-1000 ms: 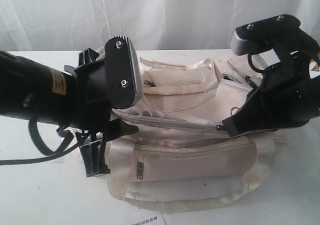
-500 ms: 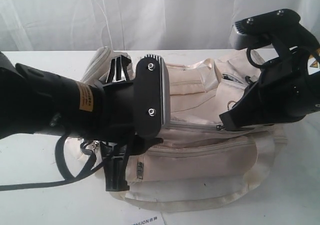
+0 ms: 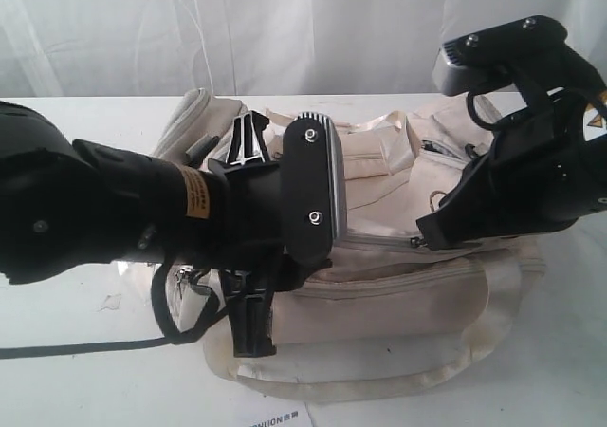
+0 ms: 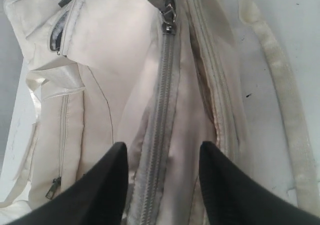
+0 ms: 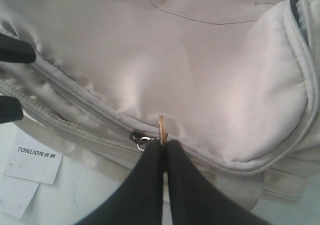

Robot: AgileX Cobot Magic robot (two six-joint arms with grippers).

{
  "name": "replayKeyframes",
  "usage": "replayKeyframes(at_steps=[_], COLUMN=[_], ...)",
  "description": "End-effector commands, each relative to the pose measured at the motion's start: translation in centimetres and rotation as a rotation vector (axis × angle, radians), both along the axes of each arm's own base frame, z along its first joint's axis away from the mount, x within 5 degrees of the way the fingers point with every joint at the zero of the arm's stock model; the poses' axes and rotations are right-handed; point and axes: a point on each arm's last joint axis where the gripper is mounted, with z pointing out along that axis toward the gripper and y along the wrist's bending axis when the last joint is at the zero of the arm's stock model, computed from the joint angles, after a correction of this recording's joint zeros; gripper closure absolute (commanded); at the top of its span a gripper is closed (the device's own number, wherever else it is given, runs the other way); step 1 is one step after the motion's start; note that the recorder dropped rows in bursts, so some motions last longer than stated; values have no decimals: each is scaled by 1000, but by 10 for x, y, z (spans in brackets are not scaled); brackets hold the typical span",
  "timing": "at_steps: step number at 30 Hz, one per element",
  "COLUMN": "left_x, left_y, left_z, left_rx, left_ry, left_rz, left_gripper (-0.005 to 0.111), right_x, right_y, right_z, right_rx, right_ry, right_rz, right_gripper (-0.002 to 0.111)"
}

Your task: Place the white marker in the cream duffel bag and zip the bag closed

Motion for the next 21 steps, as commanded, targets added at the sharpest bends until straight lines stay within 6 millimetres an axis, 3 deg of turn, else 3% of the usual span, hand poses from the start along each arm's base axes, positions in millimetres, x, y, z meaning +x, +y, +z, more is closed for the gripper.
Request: replayKeyframes(at_steps=[1, 6, 12, 15, 21], left_x=[3, 8, 10, 11, 12], left_y=[-6, -12, -14, -14, -15], left_z=[-6, -17, -16, -14, -13], left_rx=[-12, -2, -28, -46, -61], left_ry=[4, 12, -14, -32, -41], left_rz=[1, 3, 5, 6, 10], left_gripper=[56, 41, 45, 56, 94], right_x=[0, 0, 0, 0, 0], right_y=[0, 0, 1, 2, 3], right_z=[-1, 0, 0, 0, 1], right_rx=[10, 12, 20, 41, 58], right_ry=[-3, -1, 3, 9, 6], right_rz=[11, 11, 10, 10, 7], right_gripper=[108, 108, 108, 108, 108])
